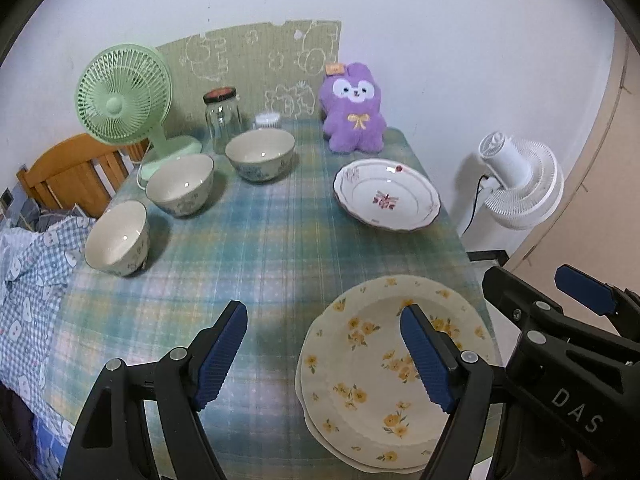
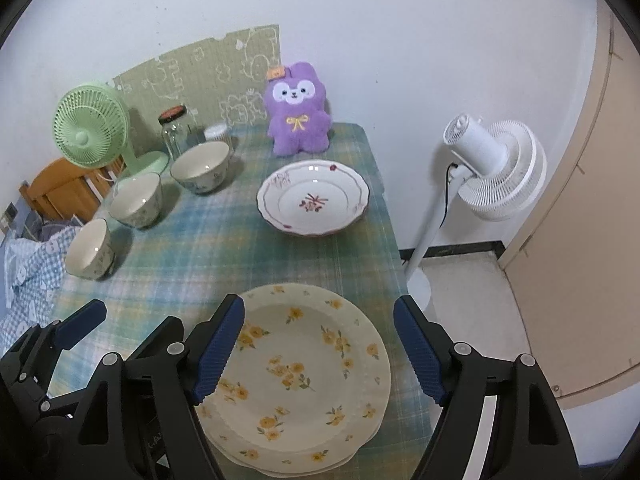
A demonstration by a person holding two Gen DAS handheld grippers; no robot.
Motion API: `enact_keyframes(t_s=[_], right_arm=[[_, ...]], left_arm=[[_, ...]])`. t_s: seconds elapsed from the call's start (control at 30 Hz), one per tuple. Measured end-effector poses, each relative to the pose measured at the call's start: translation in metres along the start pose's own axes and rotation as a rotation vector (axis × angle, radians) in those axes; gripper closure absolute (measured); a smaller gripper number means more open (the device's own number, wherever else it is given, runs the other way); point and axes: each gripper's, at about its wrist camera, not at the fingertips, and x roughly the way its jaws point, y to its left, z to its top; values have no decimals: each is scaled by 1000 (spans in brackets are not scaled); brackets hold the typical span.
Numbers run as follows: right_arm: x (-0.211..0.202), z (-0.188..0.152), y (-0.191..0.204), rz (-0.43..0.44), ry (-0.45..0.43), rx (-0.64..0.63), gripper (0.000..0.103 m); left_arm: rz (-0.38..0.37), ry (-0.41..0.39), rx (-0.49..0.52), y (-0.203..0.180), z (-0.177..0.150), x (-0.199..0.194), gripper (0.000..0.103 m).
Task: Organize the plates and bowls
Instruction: 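Move both grippers to the white plate with red trim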
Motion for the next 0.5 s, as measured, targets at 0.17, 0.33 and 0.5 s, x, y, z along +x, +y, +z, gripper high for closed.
enact_keyframes(t_s=[0.17, 0.33, 0.5], right_arm=[[-18, 11, 13, -45, -47, -30, 23], [-31, 20, 22, -61, -78, -9, 23], [-35, 29, 28, -65, -95, 22, 23]], left_arm=[[0, -20, 29, 5, 13, -11, 22], [-42, -39, 47, 12, 24, -20, 22], [-68, -58, 60, 18, 35, -21, 22]])
